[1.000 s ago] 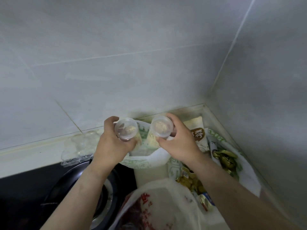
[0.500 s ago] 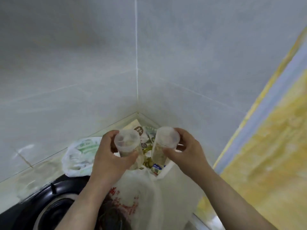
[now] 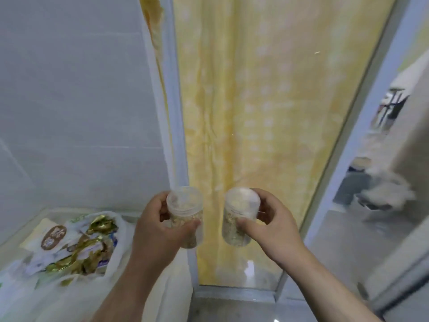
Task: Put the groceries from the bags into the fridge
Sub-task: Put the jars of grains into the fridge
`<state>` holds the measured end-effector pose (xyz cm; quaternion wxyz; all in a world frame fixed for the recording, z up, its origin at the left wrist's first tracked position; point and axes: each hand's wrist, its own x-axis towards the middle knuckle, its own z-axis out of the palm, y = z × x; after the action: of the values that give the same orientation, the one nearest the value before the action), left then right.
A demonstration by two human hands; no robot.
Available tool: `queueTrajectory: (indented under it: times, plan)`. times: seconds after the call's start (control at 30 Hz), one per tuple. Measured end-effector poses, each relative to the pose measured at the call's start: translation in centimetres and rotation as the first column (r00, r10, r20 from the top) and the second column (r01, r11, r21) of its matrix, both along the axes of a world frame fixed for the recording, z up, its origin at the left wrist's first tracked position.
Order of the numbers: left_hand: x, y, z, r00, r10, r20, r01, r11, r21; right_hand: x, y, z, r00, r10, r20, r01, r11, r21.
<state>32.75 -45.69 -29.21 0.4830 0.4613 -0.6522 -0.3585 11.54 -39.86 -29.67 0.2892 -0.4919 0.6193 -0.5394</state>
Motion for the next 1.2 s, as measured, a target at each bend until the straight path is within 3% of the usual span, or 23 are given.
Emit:
queueTrajectory:
  times: [0.23, 0.47, 0.67, 0.83, 1.03, 1.2]
  plan:
    - [-16.1, 2.6, 1.3, 0.946, -0.318, -0.065, 0.317, 0.948, -0.024, -12.9, 8.6, -0.5, 0.941, -0.330, 0.077, 0.333, 0.942, -0.037]
    - [-32.1, 7.4, 1.8, 0.812, -0.578, -0.081, 0.578, 0.816, -0.025, -24.4, 17.4, 0.0, 0.824, -0.564, 0.048, 0.566, 0.824, -0.030]
    - [-43.4, 12.2, 1.9, 0.619, -0.777, -0.114, 0.783, 0.621, 0.024, -30.9, 25.3, 1.2, 0.654, -0.755, 0.044, 0.756, 0.652, -0.049]
    - [-51.9, 16.4, 2.2, 0.408, -0.900, -0.154, 0.912, 0.411, 0.015, -34.4, 30.6, 2.2, 0.455, -0.889, 0.046, 0.890, 0.451, -0.071]
    - [-60.8, 18.7, 2.5, 0.158, -0.969, -0.192, 0.987, 0.161, 0.002, -37.8, 32.9, 3.2, 0.195, -0.977, 0.090, 0.977, 0.185, -0.105]
    - [-67.9, 18.0, 3.8, 0.018, -0.969, -0.247, 0.999, 0.006, 0.047, -41.7, 32.0, 4.4, 0.021, -0.994, 0.103, 0.993, 0.009, -0.116]
